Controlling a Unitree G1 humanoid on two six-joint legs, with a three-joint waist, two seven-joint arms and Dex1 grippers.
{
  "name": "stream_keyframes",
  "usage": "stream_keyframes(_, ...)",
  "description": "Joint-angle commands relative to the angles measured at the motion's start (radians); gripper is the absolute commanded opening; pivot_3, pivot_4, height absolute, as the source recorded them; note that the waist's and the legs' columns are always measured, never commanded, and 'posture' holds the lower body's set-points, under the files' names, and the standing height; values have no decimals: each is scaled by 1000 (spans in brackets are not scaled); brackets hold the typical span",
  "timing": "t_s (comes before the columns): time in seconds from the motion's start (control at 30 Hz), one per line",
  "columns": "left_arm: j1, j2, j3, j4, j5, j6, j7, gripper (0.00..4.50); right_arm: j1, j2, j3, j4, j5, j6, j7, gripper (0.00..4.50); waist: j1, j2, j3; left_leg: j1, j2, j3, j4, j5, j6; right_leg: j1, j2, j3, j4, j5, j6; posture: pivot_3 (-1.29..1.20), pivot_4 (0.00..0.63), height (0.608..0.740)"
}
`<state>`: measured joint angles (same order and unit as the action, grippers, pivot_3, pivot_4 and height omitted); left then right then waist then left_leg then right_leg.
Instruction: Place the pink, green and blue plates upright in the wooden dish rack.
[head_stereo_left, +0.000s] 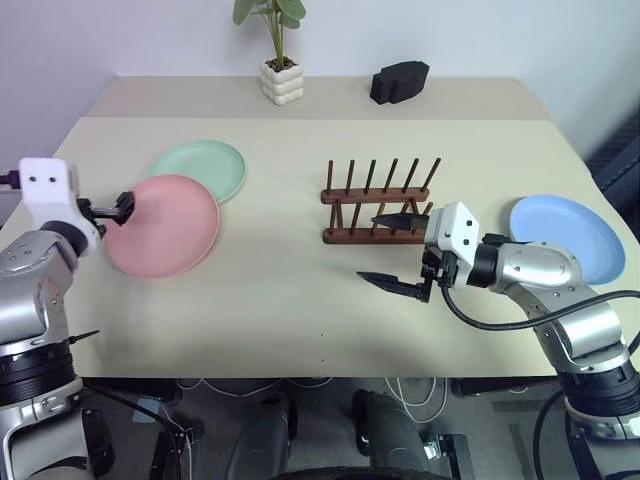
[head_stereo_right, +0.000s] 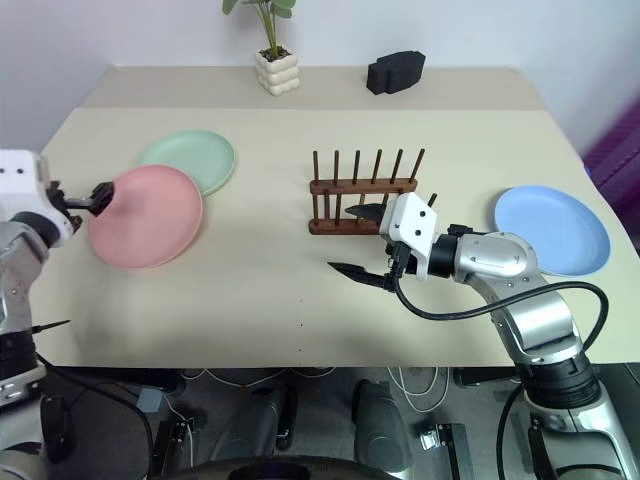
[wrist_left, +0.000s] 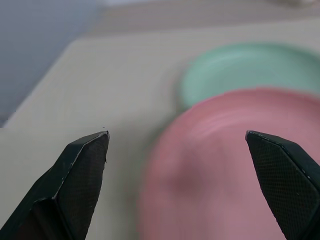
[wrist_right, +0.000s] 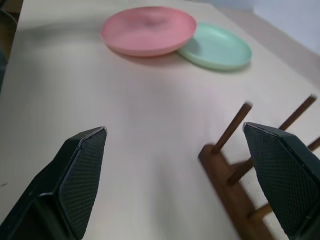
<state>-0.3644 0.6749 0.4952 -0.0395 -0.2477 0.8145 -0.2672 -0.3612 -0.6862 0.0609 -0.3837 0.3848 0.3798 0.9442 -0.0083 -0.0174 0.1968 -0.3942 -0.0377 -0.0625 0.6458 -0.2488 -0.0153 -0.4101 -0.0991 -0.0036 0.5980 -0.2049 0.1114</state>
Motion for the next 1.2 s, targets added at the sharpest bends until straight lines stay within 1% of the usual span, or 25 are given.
stream_keyframes(0.03,1,15,46,20,-5,35,28,4493,-26,10,4,4,-6,-31,6,4447,2,-1,0,0,0,0,0,0,0,0,0,0,0,0,0,0,150,736)
stream_keyframes(0.17,0,-22,63,72,-67,65,-1,4493,-36,20,13,-2,-12,-36,1,4447,0,-1,0,0,0,0,0,0,0,0,0,0,0,0,-1,0,150,736)
stream_keyframes(0.3,22,-34,40,97,-69,64,-6,4493,-30,25,8,-14,-10,-32,-4,4447,-2,-1,0,0,0,0,0,0,-1,-1,0,0,0,0,-1,0,150,736)
stream_keyframes(0.5,30,-79,70,159,-104,67,6,4493,-5,18,-1,-32,-14,-27,-18,4447,-2,-1,0,0,1,0,0,0,-1,-1,0,0,0,0,-1,0,150,736)
stream_keyframes(0.6,38,-89,82,157,-114,59,16,3747,2,15,-2,-39,-11,-26,-21,4500,-1,-1,0,0,0,0,0,0,-1,-1,-1,0,0,0,-1,0,150,736)
stream_keyframes(0.73,49,-99,91,140,-132,51,21,1782,-1,14,0,-39,-12,-25,-22,4500,-1,-1,0,0,0,0,0,0,-1,-1,-1,0,0,0,-1,0,150,736)
stream_keyframes(0.77,51,-102,97,135,-139,46,20,1200,-5,15,1,-37,-12,-25,-20,4500,-1,-1,0,0,0,0,0,0,-1,-1,-1,0,0,0,-1,0,150,736)
stream_keyframes(0.83,54,-109,110,123,-155,37,21,176,-12,16,3,-34,-12,-25,-18,4500,0,-1,0,0,0,0,0,0,-1,-1,-1,0,0,0,-2,0,150,736)
stream_keyframes(0.87,56,-111,113,119,-162,33,22,42,-14,16,3,-33,-12,-26,-18,4500,0,-1,-1,0,0,0,0,0,-1,-1,-1,0,0,-1,-3,0,150,736)
stream_keyframes(1.0,67,-113,125,94,-188,12,13,42,-22,17,7,-32,-12,-26,-15,4500,-2,0,-1,0,0,1,0,0,-1,-1,-2,0,0,-1,-4,0,150,736)
stream_keyframes(1.1,56,-124,154,58,-228,-39,-5,42,-31,16,9,-32,-19,-32,-15,4500,-1,0,-1,0,0,1,0,0,-1,-1,-2,0,0,-1,-3,0,150,736)
stream_keyframes(1.2,42,-126,156,7,-255,-93,-18,42,-50,15,9,-35,-25,-33,-17,4500,0,-1,-1,0,0,1,0,0,-1,-1,-2,0,0,-1,-4,0,150,736)
